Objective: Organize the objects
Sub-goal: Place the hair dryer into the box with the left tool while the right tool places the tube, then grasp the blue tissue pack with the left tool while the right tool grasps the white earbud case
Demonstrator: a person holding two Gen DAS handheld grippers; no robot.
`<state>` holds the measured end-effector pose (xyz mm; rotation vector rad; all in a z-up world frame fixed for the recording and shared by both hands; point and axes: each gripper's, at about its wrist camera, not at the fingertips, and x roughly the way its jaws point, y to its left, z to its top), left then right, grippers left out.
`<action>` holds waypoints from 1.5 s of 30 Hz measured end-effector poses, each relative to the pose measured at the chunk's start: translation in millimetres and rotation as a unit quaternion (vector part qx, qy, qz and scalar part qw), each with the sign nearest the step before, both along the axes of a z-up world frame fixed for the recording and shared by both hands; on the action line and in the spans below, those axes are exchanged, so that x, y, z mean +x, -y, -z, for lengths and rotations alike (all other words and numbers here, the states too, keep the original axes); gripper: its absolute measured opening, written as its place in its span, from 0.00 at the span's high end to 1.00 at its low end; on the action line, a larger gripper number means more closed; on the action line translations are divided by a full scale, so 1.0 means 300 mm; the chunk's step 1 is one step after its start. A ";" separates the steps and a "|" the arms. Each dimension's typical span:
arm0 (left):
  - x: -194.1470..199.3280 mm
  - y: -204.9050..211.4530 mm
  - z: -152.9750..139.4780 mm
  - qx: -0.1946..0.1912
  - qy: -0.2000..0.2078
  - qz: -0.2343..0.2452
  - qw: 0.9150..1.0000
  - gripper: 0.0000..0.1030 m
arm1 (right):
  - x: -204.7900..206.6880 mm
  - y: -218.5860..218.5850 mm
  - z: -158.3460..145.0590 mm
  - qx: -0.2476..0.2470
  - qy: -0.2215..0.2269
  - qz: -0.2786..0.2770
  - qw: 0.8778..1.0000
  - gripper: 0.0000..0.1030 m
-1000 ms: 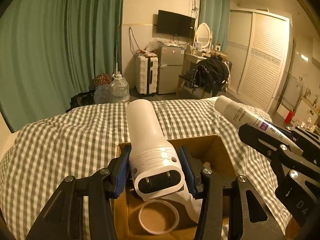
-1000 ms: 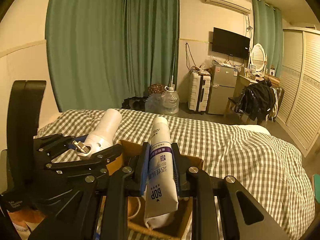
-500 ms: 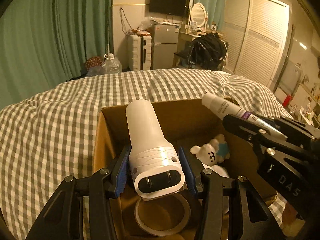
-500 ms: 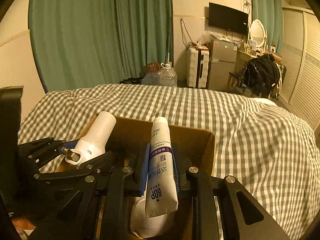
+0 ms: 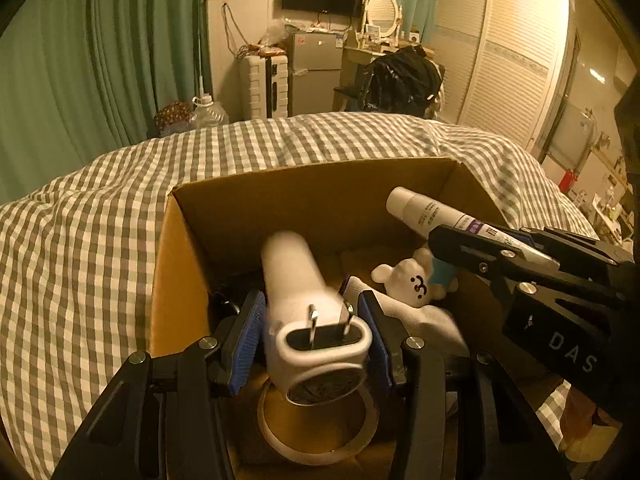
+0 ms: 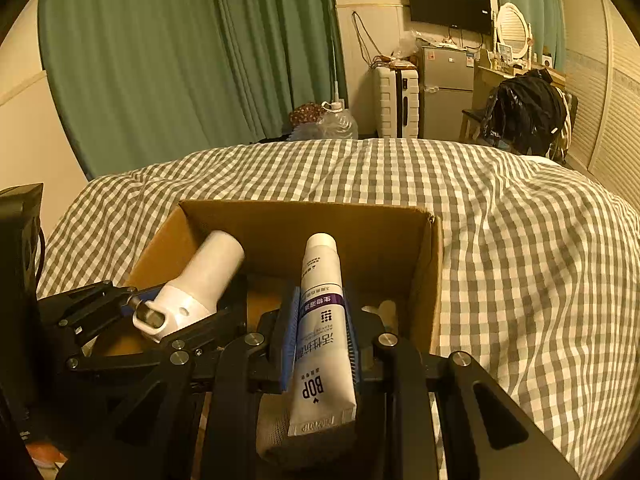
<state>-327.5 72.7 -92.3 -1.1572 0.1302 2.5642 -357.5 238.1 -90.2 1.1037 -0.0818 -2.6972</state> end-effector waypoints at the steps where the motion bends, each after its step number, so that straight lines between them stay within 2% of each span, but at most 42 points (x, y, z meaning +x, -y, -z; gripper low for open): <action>1: 0.002 -0.004 -0.004 0.000 -0.004 0.003 1.000 0.45 | 0.001 -0.002 0.001 0.001 0.000 0.002 1.000 0.80; 2: 0.009 -0.007 -0.012 -0.001 -0.010 0.005 1.000 0.41 | 0.004 0.003 -0.003 0.001 0.001 0.002 1.000 0.76; 3: 0.014 -0.007 -0.018 -0.003 -0.016 0.002 1.000 0.30 | 0.007 0.003 -0.006 0.000 0.000 0.001 1.000 0.72; 4: 0.021 -0.005 -0.029 -0.008 -0.026 -0.004 1.000 0.22 | 0.011 0.000 -0.011 -0.003 -0.005 0.001 1.000 0.57; 5: 0.027 0.002 -0.040 -0.009 -0.034 -0.008 0.999 0.20 | 0.020 -0.003 -0.021 -0.003 -0.012 0.004 1.000 0.48; 8: 0.037 0.027 -0.073 -0.003 -0.047 -0.016 0.999 0.17 | 0.071 0.014 -0.064 -0.003 -0.035 0.008 0.999 0.45; 9: 0.042 0.033 -0.086 -0.002 -0.051 -0.020 0.999 0.14 | 0.087 0.014 -0.084 -0.003 -0.047 0.009 0.999 0.43; 11: 0.071 0.060 -0.116 -0.001 -0.069 -0.034 0.997 0.09 | 0.108 0.020 -0.110 -0.006 -0.060 0.011 0.998 0.36; 13: 0.103 0.079 -0.142 -0.002 -0.085 -0.046 0.995 0.05 | 0.141 0.027 -0.136 -0.009 -0.073 0.011 0.997 0.34; 21: 0.288 0.154 -0.228 0.004 -0.102 -0.071 0.992 0.03 | 0.311 0.059 -0.209 0.001 -0.096 0.022 0.995 0.28; 26: 0.413 0.185 -0.308 0.004 -0.120 -0.090 0.989 0.02 | 0.454 0.062 -0.281 -0.014 -0.102 0.020 0.994 0.26; 33: 0.572 0.254 -0.399 0.022 -0.146 -0.114 0.983 0.00 | 0.631 0.107 -0.403 0.028 -0.123 0.032 0.991 0.25; 36: 0.626 0.281 -0.382 0.019 -0.139 -0.126 0.982 0.00 | 0.690 0.116 -0.432 0.034 -0.132 0.029 0.990 0.23; 39: 0.667 0.297 -0.327 0.013 -0.126 -0.128 0.984 0.00 | 0.739 0.124 -0.418 0.021 -0.126 0.022 0.992 0.22; 42: 0.694 0.310 -0.227 -0.002 -0.106 -0.139 0.985 0.00 | 0.762 0.137 -0.352 0.005 -0.102 0.011 0.995 0.22; 45: 0.683 0.307 -0.100 -0.027 -0.070 -0.141 0.987 0.00 | 0.753 0.155 -0.240 0.008 -0.070 0.009 0.997 0.22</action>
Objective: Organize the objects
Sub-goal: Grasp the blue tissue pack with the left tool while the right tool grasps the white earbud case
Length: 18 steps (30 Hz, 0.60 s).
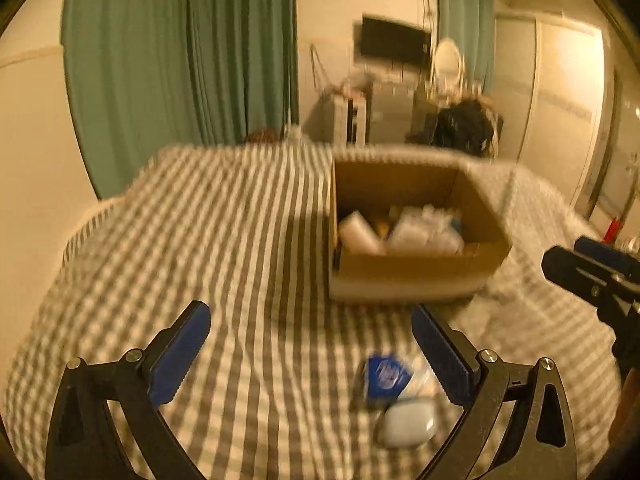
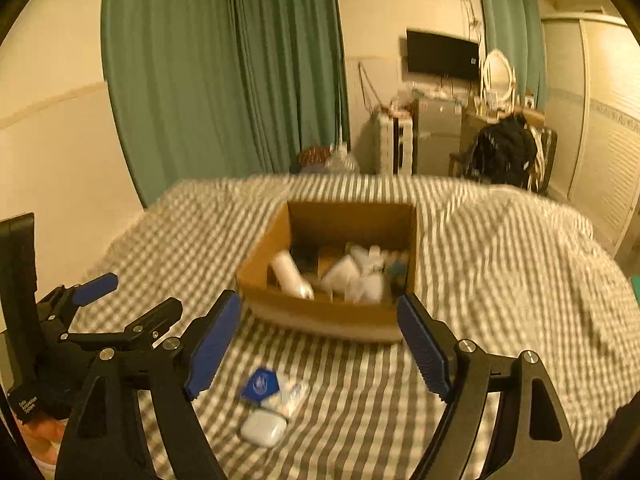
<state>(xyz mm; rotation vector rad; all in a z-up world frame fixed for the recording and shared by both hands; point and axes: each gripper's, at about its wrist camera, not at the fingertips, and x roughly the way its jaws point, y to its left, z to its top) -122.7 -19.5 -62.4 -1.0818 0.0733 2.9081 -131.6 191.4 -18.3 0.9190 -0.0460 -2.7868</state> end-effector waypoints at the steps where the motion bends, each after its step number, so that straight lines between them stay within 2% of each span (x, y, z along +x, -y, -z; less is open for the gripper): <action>1: -0.002 -0.005 0.035 -0.006 0.013 -0.002 1.000 0.00 | -0.006 0.002 0.031 0.000 0.011 -0.002 1.000 0.22; 6: -0.015 -0.027 0.191 -0.020 0.070 0.015 0.997 0.00 | -0.050 0.013 0.222 0.011 0.068 0.001 0.998 0.22; 9: -0.019 -0.032 0.246 -0.050 0.088 0.007 0.995 0.00 | -0.050 0.018 0.304 0.020 0.096 -0.004 0.995 0.22; 13: -0.025 0.000 0.275 -0.049 0.110 -0.014 0.993 0.00 | -0.035 0.054 0.387 0.045 0.123 -0.019 0.991 0.22; 15: 0.002 0.013 0.275 -0.050 0.109 -0.018 0.993 0.00 | -0.037 0.068 0.408 0.065 0.132 -0.020 0.989 0.22; 18: 0.045 0.027 0.268 -0.050 0.103 -0.016 0.993 0.00 | -0.028 0.077 0.433 0.071 0.144 -0.023 0.987 0.22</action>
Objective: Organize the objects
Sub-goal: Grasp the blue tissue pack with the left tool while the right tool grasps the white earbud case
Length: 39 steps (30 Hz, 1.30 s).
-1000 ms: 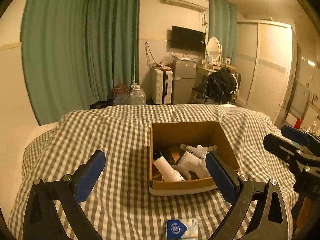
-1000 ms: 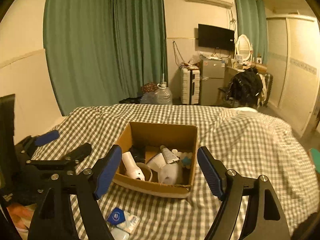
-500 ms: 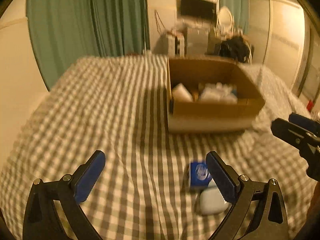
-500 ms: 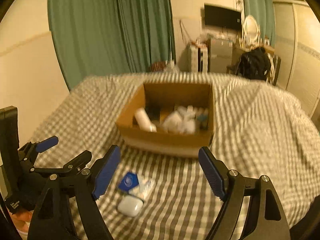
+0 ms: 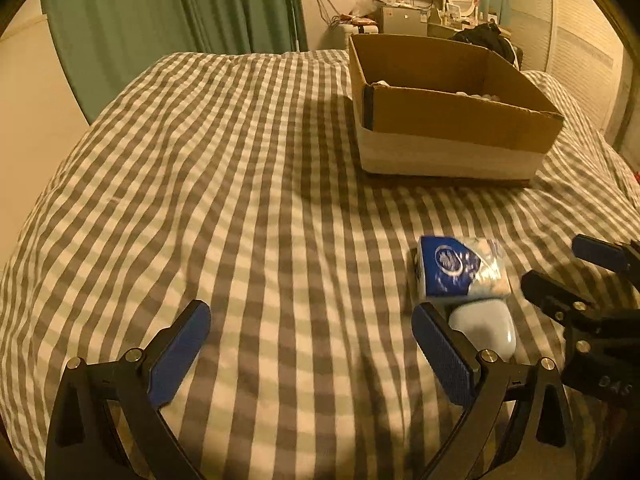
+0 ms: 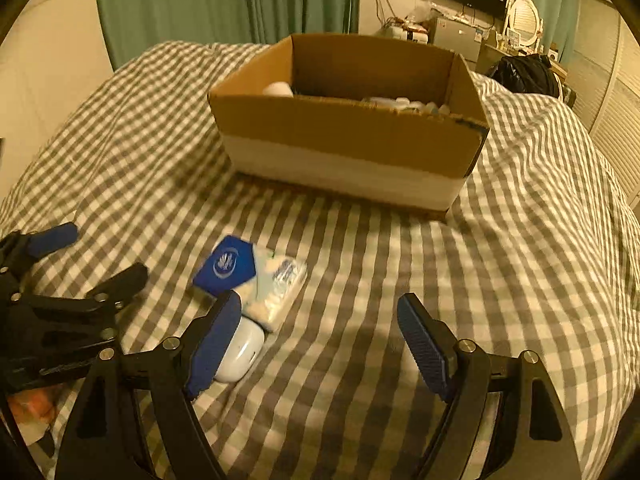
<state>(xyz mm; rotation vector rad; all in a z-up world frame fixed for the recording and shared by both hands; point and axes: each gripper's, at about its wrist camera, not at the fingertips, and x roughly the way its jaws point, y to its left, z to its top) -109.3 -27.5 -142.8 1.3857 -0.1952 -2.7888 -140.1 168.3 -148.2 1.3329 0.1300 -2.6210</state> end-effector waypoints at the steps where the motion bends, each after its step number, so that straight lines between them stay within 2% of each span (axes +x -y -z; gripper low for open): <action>1: 0.006 0.003 -0.005 0.001 -0.003 0.000 1.000 0.00 | 0.003 0.004 0.006 0.000 0.002 -0.003 1.000 0.22; 8: 0.017 0.042 -0.023 0.019 -0.009 -0.012 1.000 0.00 | 0.045 0.089 0.051 0.012 0.007 -0.054 0.998 0.22; 16: 0.008 0.037 -0.009 0.016 -0.001 -0.015 1.000 0.00 | 0.053 0.126 0.100 0.019 0.030 -0.084 0.996 0.23; 28: -0.006 0.033 0.003 -0.005 0.006 -0.015 1.000 0.00 | 0.039 0.174 0.141 0.019 0.059 -0.124 0.990 0.45; 33: -0.011 0.031 0.006 -0.010 0.009 -0.014 1.000 0.00 | 0.046 0.166 0.127 0.011 0.052 -0.121 0.991 0.46; 39: -0.026 0.009 0.012 -0.027 0.013 -0.009 1.000 0.00 | 0.049 0.069 0.020 -0.018 0.012 -0.075 0.997 0.46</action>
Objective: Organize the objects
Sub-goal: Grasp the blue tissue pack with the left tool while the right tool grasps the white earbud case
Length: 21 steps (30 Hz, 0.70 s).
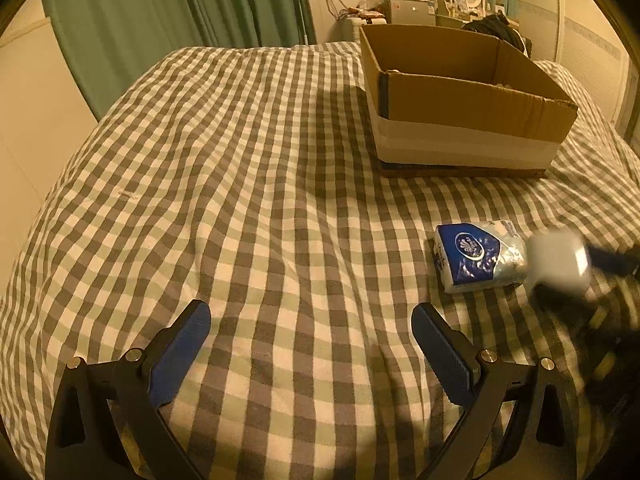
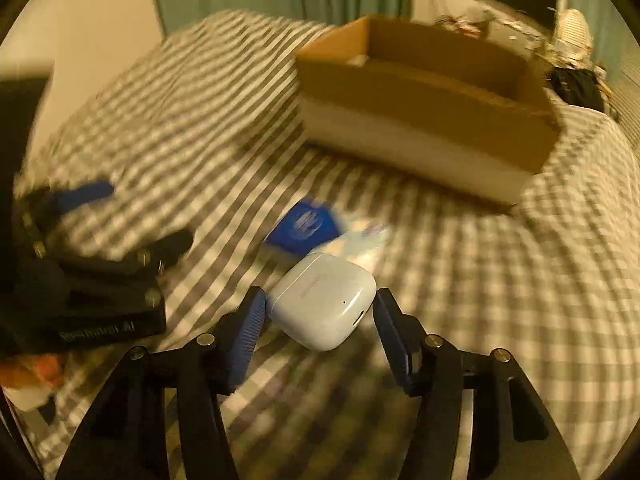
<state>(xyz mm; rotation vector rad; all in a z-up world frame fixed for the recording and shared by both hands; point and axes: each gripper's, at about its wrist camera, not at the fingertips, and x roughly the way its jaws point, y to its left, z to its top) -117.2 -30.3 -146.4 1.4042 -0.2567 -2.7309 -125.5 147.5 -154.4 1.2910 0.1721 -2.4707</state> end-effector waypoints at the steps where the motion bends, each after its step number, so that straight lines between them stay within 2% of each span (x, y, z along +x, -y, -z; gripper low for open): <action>1: -0.003 -0.016 0.000 -0.004 0.000 0.004 1.000 0.00 | -0.011 -0.030 -0.025 -0.001 -0.006 0.015 1.000 0.46; 6: -0.011 -0.114 -0.005 -0.002 -0.006 0.048 0.999 0.00 | -0.065 -0.134 -0.101 -0.003 -0.029 0.054 0.998 0.46; 12: -0.065 -0.222 0.024 0.038 0.018 0.091 0.995 0.00 | -0.113 -0.230 -0.161 0.012 -0.064 0.087 0.994 0.46; 21: -0.156 -0.309 0.106 0.084 0.062 0.103 0.989 0.00 | -0.151 -0.315 -0.131 -0.025 -0.050 0.106 0.993 0.46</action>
